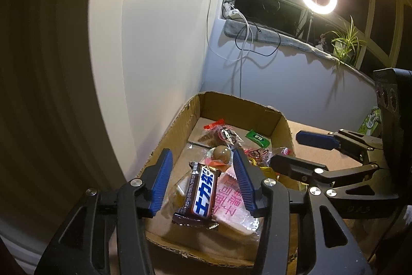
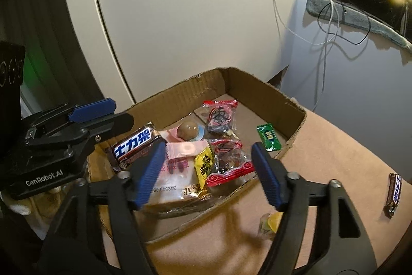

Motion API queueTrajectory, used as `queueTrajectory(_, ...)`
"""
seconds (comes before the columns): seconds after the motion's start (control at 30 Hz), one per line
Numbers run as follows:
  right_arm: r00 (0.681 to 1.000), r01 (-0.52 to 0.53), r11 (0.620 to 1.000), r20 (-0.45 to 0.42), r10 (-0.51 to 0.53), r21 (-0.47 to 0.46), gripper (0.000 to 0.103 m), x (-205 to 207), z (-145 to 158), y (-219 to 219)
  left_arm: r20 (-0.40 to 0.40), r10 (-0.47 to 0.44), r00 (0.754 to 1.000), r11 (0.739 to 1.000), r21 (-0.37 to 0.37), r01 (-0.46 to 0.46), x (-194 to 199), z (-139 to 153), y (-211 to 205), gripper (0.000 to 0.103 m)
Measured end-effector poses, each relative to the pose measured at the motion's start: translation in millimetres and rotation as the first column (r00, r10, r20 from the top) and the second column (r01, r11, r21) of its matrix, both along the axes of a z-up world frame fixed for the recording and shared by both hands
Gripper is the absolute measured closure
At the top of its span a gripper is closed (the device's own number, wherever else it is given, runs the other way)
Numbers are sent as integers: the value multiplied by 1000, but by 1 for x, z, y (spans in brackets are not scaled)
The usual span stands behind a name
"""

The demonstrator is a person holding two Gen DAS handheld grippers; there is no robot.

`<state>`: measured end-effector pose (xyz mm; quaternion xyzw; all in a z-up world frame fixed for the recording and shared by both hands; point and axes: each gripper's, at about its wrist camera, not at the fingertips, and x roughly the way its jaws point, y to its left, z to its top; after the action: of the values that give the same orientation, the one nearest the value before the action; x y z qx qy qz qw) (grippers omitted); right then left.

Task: Organize snacks
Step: 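Move the left tool to the jelly cup while the right tool approaches the chocolate bar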

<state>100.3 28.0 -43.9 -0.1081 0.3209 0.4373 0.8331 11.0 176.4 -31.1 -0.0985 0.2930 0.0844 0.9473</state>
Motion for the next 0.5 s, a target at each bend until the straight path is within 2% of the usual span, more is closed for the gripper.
queueTrajectory(0.07,1000,8,1000,6,-8,1,25,1,1,-1,-3,1,1000,1000,-1,-1,1,-1,1,50)
queueTrajectory(0.5,997,79,997,20,-80,15,22,13,11,-27,19,-38,999,999,-16,39,1,6,-14,50)
